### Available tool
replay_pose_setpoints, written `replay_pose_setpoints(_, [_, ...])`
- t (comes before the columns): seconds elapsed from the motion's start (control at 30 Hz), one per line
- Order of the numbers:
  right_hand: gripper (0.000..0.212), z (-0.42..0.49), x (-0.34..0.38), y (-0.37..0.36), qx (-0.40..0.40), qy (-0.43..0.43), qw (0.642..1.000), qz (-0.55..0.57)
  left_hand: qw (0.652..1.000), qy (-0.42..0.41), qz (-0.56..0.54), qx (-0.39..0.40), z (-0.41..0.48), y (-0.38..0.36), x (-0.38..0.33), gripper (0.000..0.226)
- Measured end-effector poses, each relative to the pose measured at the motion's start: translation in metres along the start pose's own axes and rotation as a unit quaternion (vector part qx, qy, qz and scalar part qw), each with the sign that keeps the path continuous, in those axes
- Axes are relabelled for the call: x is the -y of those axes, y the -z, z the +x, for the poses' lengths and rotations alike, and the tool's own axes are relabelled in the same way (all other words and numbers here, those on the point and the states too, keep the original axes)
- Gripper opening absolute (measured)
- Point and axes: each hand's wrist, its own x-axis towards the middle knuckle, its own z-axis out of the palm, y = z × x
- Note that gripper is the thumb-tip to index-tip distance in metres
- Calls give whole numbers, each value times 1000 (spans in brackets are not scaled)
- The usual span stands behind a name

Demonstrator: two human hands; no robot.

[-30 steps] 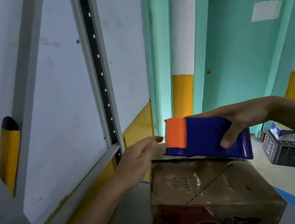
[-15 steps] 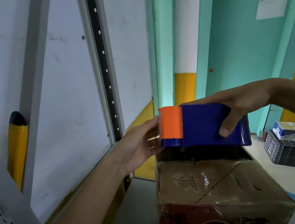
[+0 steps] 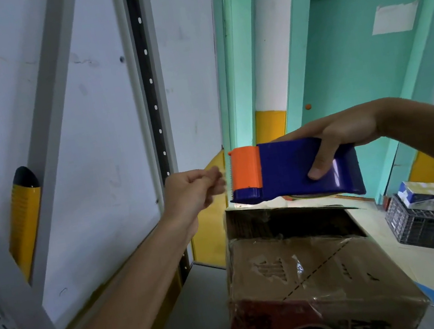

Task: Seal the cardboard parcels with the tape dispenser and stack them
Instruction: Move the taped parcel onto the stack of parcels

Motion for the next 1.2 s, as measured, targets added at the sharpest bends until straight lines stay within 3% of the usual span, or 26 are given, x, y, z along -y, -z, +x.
replay_pose_setpoints(0.13, [88, -19, -22, 15, -6, -52, 998, 38, 994, 60, -61, -69, 6, 43, 6, 10])
replay_pose_setpoints(0.27, [111, -26, -30, 26, 0, -75, 994, 84, 987, 118, -102, -34, 4, 53, 8, 9])
replay_pose_setpoints(0.37, [118, -16, -35, 34, -56, -105, 989, 91, 979, 154, -129, -32, 7, 50, 6, 10])
replay_pose_setpoints(0.47, [118, 3, -41, 33, -34, -152, 986, 62, 977, 174, -119, -31, 8, 52, 7, 10])
replay_pose_setpoints(0.63, [115, 37, -61, 10, 87, -211, 974, 13, 980, 196, -39, 19, -19, 59, 23, 26])
replay_pose_setpoints(0.77, [110, 44, -70, 4, 103, -204, 974, 6, 977, 211, -36, 11, -34, 66, 43, 27])
replay_pose_setpoints(0.93, [106, 46, -71, 1, 109, -192, 975, -12, 967, 247, -55, -28, -33, 61, 77, 8])
replay_pose_setpoints(1.03, [103, 48, -69, 0, 117, -192, 974, -16, 954, 298, -41, 14, -44, 36, 111, 12])
replay_pose_setpoints(1.1, [100, 52, -66, -1, 122, -191, 974, -29, 965, 261, 29, 20, -49, 24, 126, 14])
replay_pose_setpoints(1.2, [99, 55, -62, -3, 119, -188, 974, -40, 973, 115, 199, 14, -47, 22, 123, 15])
